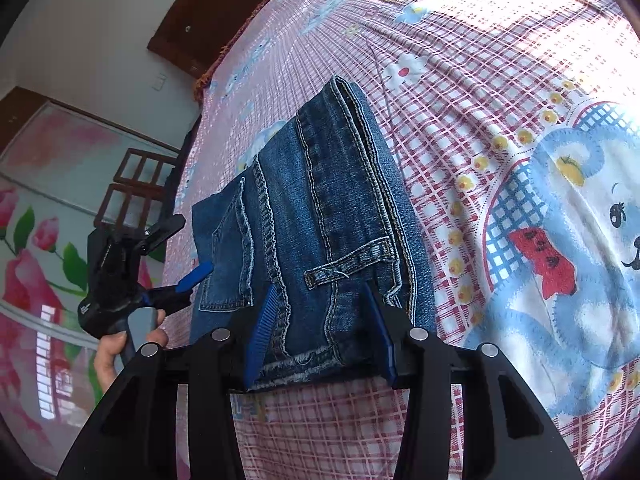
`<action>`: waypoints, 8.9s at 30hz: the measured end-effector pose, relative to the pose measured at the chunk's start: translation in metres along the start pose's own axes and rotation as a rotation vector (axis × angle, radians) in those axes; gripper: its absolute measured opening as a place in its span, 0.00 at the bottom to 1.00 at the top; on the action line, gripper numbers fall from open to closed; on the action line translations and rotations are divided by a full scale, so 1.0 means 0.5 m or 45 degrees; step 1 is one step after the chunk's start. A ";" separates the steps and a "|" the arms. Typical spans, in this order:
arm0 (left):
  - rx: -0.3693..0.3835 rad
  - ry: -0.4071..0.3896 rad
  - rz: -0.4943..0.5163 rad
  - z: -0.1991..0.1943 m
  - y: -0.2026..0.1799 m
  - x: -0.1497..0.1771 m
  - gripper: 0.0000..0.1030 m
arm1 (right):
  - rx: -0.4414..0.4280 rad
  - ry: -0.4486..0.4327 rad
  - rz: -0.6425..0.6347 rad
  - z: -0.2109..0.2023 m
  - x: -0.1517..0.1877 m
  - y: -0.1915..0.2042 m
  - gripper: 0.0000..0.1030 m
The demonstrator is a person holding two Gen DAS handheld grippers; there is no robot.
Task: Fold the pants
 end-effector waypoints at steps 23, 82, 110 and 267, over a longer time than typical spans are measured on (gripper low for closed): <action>-0.079 0.037 0.318 -0.056 -0.030 0.189 0.98 | -0.076 -0.056 0.297 -0.070 0.057 -0.071 0.45; -0.294 0.007 0.467 -0.007 -0.093 0.213 0.98 | 0.002 -0.077 0.016 0.009 -0.076 -0.093 0.57; 0.297 0.102 -0.149 -0.049 0.115 0.080 0.98 | 0.015 -0.027 -0.089 0.028 -0.072 -0.069 0.58; -0.588 -0.076 0.297 -0.080 0.101 0.037 0.98 | 0.209 0.060 -0.487 0.119 -0.101 0.138 0.13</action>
Point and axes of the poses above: each gripper's, at about its wrist camera, not at the fingertips, and z roughly the way its jaws point, y to its left, x to its underside, the point moved 1 cm from there along z, roughly the way its jaws point, and after that the axes turned 4 degrees about -y, right-handed, at the moved point
